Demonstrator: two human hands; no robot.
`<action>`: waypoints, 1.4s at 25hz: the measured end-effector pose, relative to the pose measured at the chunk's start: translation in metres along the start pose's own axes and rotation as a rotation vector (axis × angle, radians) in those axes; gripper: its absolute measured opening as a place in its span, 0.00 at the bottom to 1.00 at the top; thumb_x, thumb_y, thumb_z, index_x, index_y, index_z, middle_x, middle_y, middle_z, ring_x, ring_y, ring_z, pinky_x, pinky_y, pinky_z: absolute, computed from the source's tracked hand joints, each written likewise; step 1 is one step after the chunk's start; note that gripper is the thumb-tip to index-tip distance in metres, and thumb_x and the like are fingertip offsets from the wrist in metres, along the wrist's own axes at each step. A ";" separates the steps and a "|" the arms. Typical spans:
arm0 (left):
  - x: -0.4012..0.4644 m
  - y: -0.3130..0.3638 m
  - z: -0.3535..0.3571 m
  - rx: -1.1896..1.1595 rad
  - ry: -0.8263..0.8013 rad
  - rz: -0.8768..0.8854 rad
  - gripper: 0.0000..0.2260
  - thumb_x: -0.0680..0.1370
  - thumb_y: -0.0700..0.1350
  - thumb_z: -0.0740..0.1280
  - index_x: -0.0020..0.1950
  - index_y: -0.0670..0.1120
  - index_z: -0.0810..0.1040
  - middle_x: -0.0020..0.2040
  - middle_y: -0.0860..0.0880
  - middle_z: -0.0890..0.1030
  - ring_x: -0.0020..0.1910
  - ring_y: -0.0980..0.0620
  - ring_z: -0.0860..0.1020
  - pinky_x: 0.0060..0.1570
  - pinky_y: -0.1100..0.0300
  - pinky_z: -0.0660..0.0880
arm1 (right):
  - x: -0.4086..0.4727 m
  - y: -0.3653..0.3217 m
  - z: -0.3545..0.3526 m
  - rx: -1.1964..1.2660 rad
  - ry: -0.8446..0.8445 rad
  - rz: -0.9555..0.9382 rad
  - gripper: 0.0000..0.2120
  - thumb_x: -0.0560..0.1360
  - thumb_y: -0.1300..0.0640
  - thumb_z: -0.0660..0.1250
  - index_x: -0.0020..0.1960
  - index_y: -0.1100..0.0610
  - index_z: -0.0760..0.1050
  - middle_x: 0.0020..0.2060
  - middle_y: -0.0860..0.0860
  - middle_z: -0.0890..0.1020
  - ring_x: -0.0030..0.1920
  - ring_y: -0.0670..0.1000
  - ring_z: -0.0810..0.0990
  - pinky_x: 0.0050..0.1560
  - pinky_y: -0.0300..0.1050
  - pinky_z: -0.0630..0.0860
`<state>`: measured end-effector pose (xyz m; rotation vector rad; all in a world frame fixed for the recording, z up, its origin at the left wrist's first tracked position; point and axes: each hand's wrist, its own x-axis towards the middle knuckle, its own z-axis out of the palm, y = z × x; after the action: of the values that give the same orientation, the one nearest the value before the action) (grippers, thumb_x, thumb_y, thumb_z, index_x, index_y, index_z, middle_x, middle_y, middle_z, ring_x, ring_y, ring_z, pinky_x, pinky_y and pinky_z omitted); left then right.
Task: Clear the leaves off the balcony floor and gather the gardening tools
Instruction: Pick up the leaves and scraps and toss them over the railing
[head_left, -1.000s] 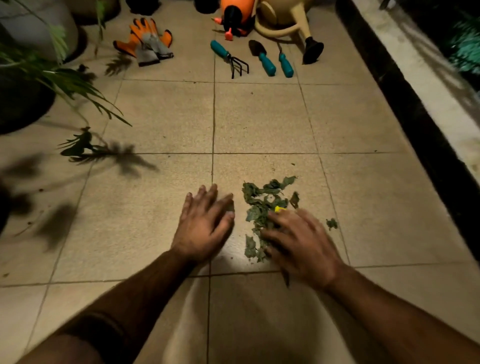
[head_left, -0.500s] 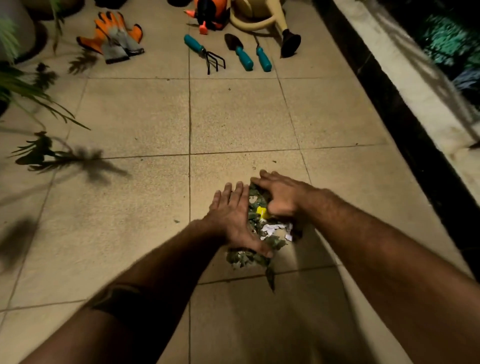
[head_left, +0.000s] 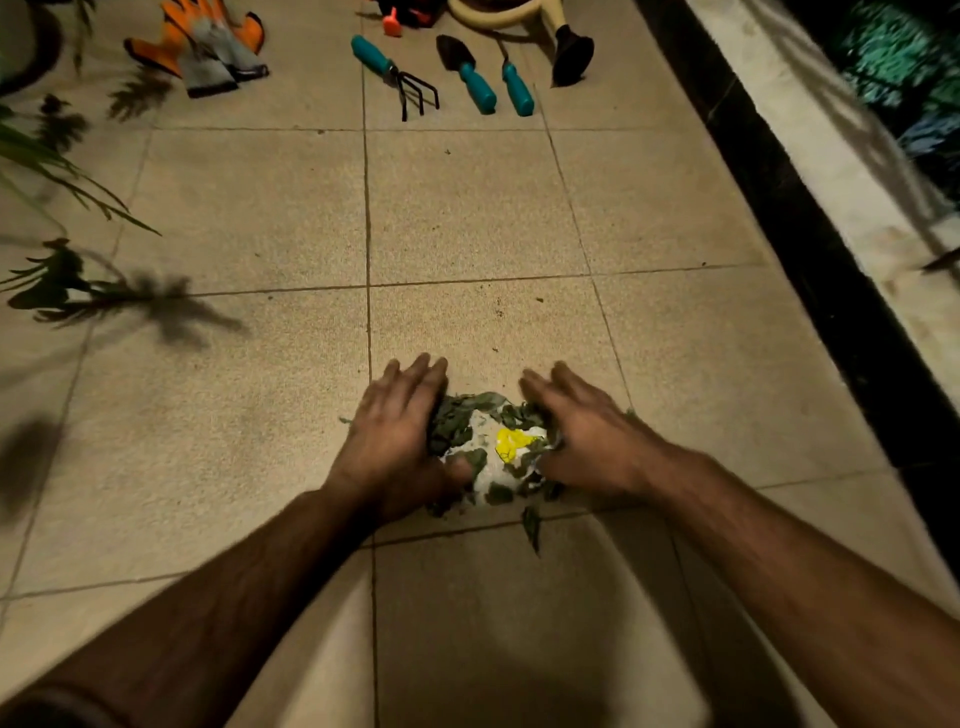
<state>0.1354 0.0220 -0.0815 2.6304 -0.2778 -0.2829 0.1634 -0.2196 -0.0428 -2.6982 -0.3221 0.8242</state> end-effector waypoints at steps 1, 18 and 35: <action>-0.005 0.004 0.004 0.031 -0.050 0.009 0.56 0.65 0.75 0.64 0.82 0.50 0.41 0.82 0.49 0.40 0.80 0.46 0.38 0.76 0.47 0.40 | 0.000 -0.008 0.006 -0.057 -0.067 -0.047 0.51 0.72 0.41 0.72 0.80 0.38 0.39 0.82 0.51 0.41 0.81 0.59 0.44 0.78 0.64 0.53; 0.006 0.028 -0.002 0.089 -0.311 -0.017 0.62 0.65 0.68 0.73 0.77 0.55 0.26 0.78 0.48 0.27 0.77 0.43 0.29 0.77 0.41 0.37 | -0.023 -0.017 0.022 0.239 0.152 0.232 0.44 0.76 0.42 0.67 0.82 0.49 0.45 0.82 0.52 0.48 0.80 0.58 0.52 0.77 0.59 0.59; 0.020 0.044 -0.015 0.407 -0.537 0.096 0.41 0.71 0.45 0.78 0.78 0.57 0.60 0.76 0.44 0.61 0.69 0.41 0.67 0.64 0.44 0.74 | -0.029 -0.025 0.042 -0.139 0.158 -0.026 0.25 0.79 0.58 0.66 0.73 0.44 0.69 0.67 0.50 0.73 0.65 0.56 0.72 0.59 0.53 0.77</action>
<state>0.1523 -0.0147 -0.0499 2.8724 -0.6986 -0.9942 0.1125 -0.1962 -0.0528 -2.8595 -0.3896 0.5968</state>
